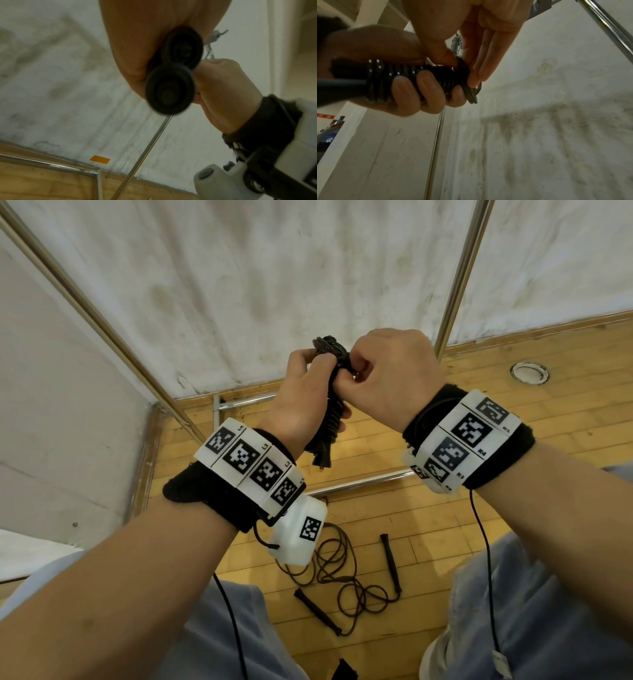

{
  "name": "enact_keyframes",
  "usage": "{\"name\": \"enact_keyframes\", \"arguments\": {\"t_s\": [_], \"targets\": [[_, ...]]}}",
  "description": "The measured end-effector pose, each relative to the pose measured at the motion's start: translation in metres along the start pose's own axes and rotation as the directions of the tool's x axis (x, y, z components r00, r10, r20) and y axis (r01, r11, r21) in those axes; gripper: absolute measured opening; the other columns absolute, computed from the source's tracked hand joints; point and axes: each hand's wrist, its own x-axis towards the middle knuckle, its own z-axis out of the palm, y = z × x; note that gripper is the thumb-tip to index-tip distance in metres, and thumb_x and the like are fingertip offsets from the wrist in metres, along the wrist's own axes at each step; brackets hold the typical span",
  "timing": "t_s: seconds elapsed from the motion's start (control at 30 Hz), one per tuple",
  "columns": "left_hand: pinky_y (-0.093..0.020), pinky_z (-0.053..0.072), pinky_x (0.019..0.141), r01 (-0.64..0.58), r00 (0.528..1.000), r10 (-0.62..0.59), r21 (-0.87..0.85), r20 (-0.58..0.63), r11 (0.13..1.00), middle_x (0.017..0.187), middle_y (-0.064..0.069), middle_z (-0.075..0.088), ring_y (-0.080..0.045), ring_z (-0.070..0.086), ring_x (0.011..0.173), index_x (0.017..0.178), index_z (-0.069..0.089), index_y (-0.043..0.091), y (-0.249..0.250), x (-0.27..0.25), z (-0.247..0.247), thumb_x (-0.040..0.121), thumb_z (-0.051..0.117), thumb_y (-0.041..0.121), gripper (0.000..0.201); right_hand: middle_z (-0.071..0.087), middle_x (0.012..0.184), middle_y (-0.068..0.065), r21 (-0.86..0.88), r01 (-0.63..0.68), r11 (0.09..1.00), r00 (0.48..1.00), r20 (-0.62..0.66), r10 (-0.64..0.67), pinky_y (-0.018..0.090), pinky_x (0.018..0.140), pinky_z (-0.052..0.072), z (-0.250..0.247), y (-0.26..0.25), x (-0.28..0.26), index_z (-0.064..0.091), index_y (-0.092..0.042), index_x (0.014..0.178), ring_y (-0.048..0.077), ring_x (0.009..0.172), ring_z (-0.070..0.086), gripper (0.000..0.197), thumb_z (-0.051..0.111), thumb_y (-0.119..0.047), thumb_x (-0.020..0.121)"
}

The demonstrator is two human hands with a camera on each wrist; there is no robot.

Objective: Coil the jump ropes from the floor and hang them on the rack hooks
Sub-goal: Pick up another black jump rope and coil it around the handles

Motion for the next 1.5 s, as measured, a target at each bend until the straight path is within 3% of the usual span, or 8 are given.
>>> {"name": "enact_keyframes", "arguments": {"t_s": [0.2,0.37,0.6,0.77,0.9,1.13,1.37,1.5], "targets": [[-0.035,0.052,0.058,-0.040,0.999,0.041,-0.091,0.005,0.995,0.096,-0.010,0.060,-0.018,0.062,0.067,0.119,0.033,0.020,-0.001,0.005,-0.007,0.098,0.043,0.022,0.023,0.066,0.085,0.003,0.311,-0.051,0.949,0.998,0.050,0.038,0.031,0.076,0.053,-0.001,0.006,-0.002,0.070,-0.007,0.081,0.017,0.079,0.062,0.015,0.062,-0.019,0.083],[-0.031,0.050,0.061,-0.211,0.978,0.210,0.042,0.013,0.977,0.094,-0.003,0.059,-0.014,0.059,0.073,0.118,0.031,0.024,-0.004,0.004,-0.012,0.098,0.048,0.016,0.028,0.069,0.074,-0.001,0.652,-0.455,0.607,0.885,0.256,0.389,0.033,0.075,0.057,0.003,0.003,-0.002,0.070,-0.014,0.076,0.016,0.074,0.069,0.014,0.067,-0.025,0.085],[-0.025,0.051,0.058,-0.349,0.937,0.344,0.163,0.057,0.923,0.101,-0.003,0.057,-0.006,0.060,0.064,0.146,0.019,0.032,-0.005,0.000,-0.014,0.092,0.049,0.027,0.062,0.059,0.048,0.002,0.776,-0.602,0.187,0.732,0.443,0.518,0.024,0.053,0.053,-0.005,0.006,0.009,0.060,0.003,0.071,0.021,0.053,0.066,0.010,0.061,-0.003,0.080],[-0.027,0.052,0.062,-0.298,0.954,0.285,0.163,0.096,0.941,0.098,0.000,0.056,-0.011,0.060,0.069,0.132,0.034,0.029,-0.008,0.002,-0.013,0.095,0.050,0.022,0.041,0.065,0.066,0.015,0.762,-0.585,0.277,0.756,0.388,0.527,0.031,0.063,0.058,0.002,0.011,0.011,0.062,0.006,0.076,0.025,0.063,0.068,0.010,0.057,-0.001,0.080],[-0.017,0.048,0.056,-0.268,0.955,0.290,0.231,-0.065,0.935,0.089,0.002,0.063,-0.009,0.061,0.066,0.110,0.044,0.027,-0.010,0.006,-0.007,0.085,0.067,0.039,0.037,0.067,0.061,0.008,0.725,-0.536,0.433,0.822,0.332,0.462,0.032,0.065,0.060,0.010,0.007,0.006,0.067,-0.003,0.069,0.021,0.063,0.069,0.013,0.059,-0.001,0.079],[-0.034,0.054,0.049,-0.302,0.934,0.322,0.138,-0.158,0.943,0.076,-0.005,0.072,-0.019,0.065,0.053,0.090,0.054,0.020,-0.002,0.009,-0.012,0.083,0.067,0.037,0.023,0.065,0.056,0.009,0.798,-0.569,0.199,0.728,0.377,0.573,0.025,0.053,0.053,0.003,0.023,0.019,0.061,0.003,0.073,0.024,0.057,0.068,0.009,0.059,-0.001,0.080],[-0.029,0.050,0.051,-0.247,0.955,0.273,0.199,-0.113,0.948,0.085,-0.002,0.065,-0.015,0.064,0.051,0.109,0.045,0.024,-0.011,0.009,-0.010,0.091,0.058,0.038,0.025,0.064,0.055,0.003,0.726,-0.529,0.440,0.841,0.376,0.390,0.025,0.051,0.053,0.011,0.012,0.008,0.065,-0.005,0.080,0.018,0.051,0.065,0.017,0.056,-0.014,0.092],[-0.031,0.050,0.046,-0.336,0.912,0.372,0.207,-0.171,0.919,0.082,-0.004,0.069,-0.019,0.061,0.046,0.097,0.056,0.025,-0.008,0.012,-0.014,0.087,0.062,0.037,0.017,0.062,0.048,-0.001,0.731,-0.541,0.416,0.825,0.364,0.432,0.023,0.047,0.052,0.003,0.020,0.011,0.064,-0.004,0.076,0.014,0.045,0.061,0.021,0.055,-0.011,0.093]]}}
